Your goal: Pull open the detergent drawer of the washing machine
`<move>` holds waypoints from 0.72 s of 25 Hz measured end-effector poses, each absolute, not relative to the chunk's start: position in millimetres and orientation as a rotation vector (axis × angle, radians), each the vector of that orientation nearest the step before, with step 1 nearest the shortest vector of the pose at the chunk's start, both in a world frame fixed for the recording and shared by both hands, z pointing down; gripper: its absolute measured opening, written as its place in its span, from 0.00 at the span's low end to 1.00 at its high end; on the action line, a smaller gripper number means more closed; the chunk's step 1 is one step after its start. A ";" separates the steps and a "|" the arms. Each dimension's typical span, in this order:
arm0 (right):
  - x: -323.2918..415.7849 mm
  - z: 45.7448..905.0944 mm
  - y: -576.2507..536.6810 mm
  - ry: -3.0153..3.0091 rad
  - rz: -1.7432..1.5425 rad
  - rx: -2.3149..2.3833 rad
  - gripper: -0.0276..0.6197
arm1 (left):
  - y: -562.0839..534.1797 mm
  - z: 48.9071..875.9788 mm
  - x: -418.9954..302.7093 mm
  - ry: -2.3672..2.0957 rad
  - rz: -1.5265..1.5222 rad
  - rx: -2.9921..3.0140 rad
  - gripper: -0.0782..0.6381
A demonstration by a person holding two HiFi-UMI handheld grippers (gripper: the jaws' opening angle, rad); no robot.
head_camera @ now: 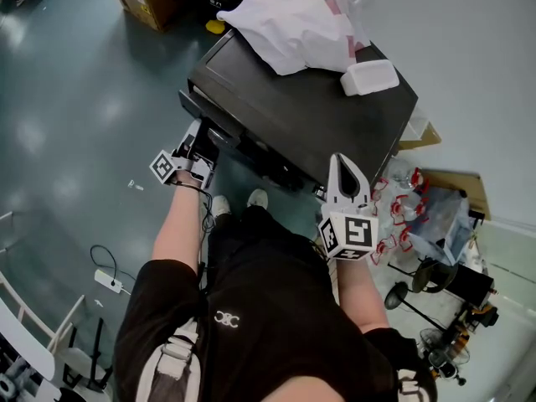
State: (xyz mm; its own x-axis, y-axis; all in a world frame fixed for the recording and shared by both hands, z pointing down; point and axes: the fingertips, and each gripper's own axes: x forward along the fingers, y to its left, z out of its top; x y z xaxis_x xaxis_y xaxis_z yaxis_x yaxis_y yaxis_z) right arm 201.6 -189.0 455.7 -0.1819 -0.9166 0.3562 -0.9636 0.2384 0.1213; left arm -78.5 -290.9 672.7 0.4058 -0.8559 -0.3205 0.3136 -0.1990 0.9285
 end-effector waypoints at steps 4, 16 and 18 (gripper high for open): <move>200.0 456.1 -187.4 -2.176 0.213 1.736 0.05 | -276.0 670.2 -86.5 -0.521 -1.150 1.394 0.31; 169.3 455.7 -181.7 -2.210 0.179 1.701 0.05 | -248.3 668.5 -105.5 -0.528 -1.152 1.389 0.31; 166.1 456.0 -180.7 -2.217 0.180 1.698 0.05 | -243.6 669.8 -108.3 -0.531 -1.146 1.389 0.31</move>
State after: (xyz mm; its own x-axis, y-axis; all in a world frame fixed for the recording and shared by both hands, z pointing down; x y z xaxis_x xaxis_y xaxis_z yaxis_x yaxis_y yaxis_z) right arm 166.1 -180.7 456.0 -0.2267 -0.9118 0.3425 -0.9551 0.2770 0.1054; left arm -108.3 -243.6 669.8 0.4109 -0.8543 -0.3182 0.3096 -0.1976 0.9301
